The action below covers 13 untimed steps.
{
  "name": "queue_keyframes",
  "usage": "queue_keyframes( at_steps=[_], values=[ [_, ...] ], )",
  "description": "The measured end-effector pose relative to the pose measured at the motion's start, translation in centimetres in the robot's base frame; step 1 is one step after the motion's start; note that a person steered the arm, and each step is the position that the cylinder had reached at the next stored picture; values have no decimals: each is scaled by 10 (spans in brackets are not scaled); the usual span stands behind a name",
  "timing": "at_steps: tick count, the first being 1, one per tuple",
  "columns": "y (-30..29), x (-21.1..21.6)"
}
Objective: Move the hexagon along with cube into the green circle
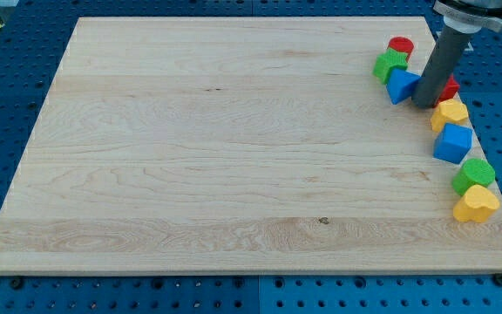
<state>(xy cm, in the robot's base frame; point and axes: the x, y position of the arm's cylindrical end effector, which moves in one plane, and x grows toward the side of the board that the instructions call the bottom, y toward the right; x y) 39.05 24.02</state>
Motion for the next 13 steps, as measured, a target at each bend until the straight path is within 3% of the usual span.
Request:
queue_keyframes(
  at_steps=[2,3,4,5,6,7,9,12,13],
  values=[
    [-29,31],
    [-77,32],
    [-128,-3],
    [-156,-66],
    [-139,-147],
    [-79,-198],
    [104,-179],
    [105,-152],
    [105,-68]
  ],
)
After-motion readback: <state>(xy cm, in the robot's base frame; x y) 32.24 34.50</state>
